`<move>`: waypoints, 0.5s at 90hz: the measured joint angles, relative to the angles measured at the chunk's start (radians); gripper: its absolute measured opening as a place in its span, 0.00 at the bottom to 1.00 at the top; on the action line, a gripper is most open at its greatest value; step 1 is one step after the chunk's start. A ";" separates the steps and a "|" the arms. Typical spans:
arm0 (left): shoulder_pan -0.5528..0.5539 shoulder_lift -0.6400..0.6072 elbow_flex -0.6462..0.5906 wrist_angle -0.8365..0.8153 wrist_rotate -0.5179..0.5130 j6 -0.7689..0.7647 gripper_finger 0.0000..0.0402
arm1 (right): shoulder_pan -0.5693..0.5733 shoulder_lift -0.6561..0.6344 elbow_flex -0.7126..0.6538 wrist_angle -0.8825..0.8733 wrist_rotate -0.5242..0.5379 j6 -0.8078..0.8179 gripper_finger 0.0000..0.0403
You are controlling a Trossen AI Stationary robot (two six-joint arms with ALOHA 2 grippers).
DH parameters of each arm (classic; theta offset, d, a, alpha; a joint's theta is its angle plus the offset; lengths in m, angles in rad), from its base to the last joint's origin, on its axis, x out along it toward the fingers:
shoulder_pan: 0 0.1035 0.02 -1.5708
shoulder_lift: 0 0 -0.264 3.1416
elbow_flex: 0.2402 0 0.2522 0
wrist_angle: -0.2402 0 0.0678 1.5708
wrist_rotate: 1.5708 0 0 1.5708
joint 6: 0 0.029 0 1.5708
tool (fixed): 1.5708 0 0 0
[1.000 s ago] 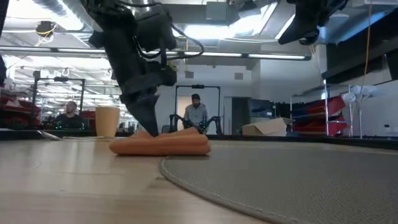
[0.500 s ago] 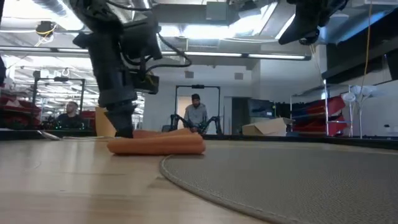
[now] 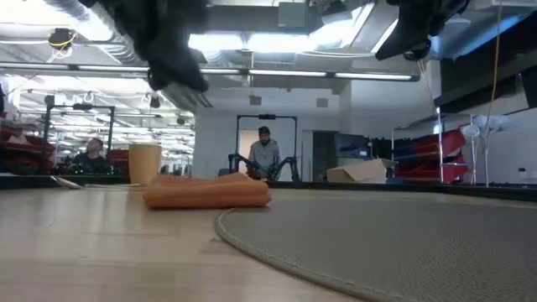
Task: Set table place
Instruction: Move the orange napkin to the middle left of the table
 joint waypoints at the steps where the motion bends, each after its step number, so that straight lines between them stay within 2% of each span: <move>1: -0.002 0.009 0.000 -0.002 0.000 0.000 0.00 | 0.000 0.000 0.000 0.000 0.000 0.000 0.00; 11: -0.026 0.106 -0.001 0.016 0.008 -0.002 0.00 | 0.000 0.000 0.000 0.000 0.001 0.000 0.00; 29: -0.064 0.243 -0.001 0.181 0.060 -0.029 0.00 | 0.000 0.000 0.000 -0.004 0.001 0.000 0.00; 45: -0.106 0.311 -0.005 0.164 0.071 -0.055 0.00 | 0.000 0.000 0.000 -0.004 0.000 0.000 0.00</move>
